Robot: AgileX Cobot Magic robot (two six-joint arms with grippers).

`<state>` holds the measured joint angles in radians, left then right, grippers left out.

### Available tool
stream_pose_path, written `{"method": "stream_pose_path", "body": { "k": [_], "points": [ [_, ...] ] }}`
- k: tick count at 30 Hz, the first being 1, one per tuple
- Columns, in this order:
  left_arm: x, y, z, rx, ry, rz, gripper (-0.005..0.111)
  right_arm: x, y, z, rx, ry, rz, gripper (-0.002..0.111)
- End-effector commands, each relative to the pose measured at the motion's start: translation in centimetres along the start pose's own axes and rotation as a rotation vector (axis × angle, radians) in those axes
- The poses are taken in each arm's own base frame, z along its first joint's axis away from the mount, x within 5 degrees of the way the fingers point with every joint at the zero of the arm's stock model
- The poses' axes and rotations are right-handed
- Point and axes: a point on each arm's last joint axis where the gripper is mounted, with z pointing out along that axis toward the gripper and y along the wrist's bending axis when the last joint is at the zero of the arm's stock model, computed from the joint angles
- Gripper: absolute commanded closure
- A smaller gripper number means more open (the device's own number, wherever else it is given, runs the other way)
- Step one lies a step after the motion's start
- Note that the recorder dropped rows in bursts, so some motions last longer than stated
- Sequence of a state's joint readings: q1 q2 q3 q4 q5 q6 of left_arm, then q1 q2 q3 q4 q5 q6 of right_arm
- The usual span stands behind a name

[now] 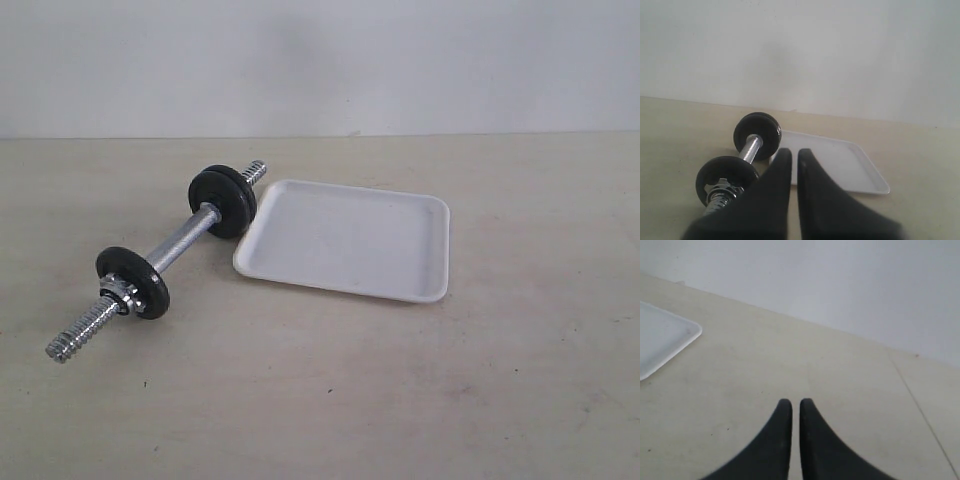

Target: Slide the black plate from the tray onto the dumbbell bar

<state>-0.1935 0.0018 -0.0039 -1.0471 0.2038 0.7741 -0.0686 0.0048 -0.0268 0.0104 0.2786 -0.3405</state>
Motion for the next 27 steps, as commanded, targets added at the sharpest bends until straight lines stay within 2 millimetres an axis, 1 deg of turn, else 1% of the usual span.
{"method": "stream_pose_path", "body": {
  "k": [1,3,7,10,12,17,20,27],
  "points": [
    [0.1,0.0,0.0,0.000,0.002,0.000,0.102,-1.0,-0.5,-0.2,0.052,-0.088,-0.080,0.104],
    [0.1,0.0,0.0,0.000,0.002,0.000,0.102,-1.3,-0.6,-0.2,0.064,-0.120,-0.060,0.104],
    [0.1,0.0,0.0,0.000,0.002,0.000,0.102,-1.8,-0.8,-0.3,0.068,-0.204,0.171,0.104],
    [0.1,0.0,0.0,-0.001,0.001,0.000,0.102,-1.2,-0.5,0.0,0.060,-0.211,0.236,0.104],
    [0.1,0.0,0.0,-0.001,0.001,0.000,0.102,-1.2,-0.5,0.0,0.058,-0.209,0.256,0.104],
    [0.1,0.0,0.0,-0.001,0.001,0.000,0.102,0.3,-0.3,0.2,0.054,-0.041,0.300,0.104],
    [0.1,0.0,0.0,-0.001,0.001,0.000,0.102,1.4,0.0,0.2,0.038,0.086,0.361,0.104],
    [0.1,0.0,0.0,-0.001,0.001,0.000,0.102,1.5,0.0,0.2,0.036,0.089,0.322,0.104]
  ]
}}
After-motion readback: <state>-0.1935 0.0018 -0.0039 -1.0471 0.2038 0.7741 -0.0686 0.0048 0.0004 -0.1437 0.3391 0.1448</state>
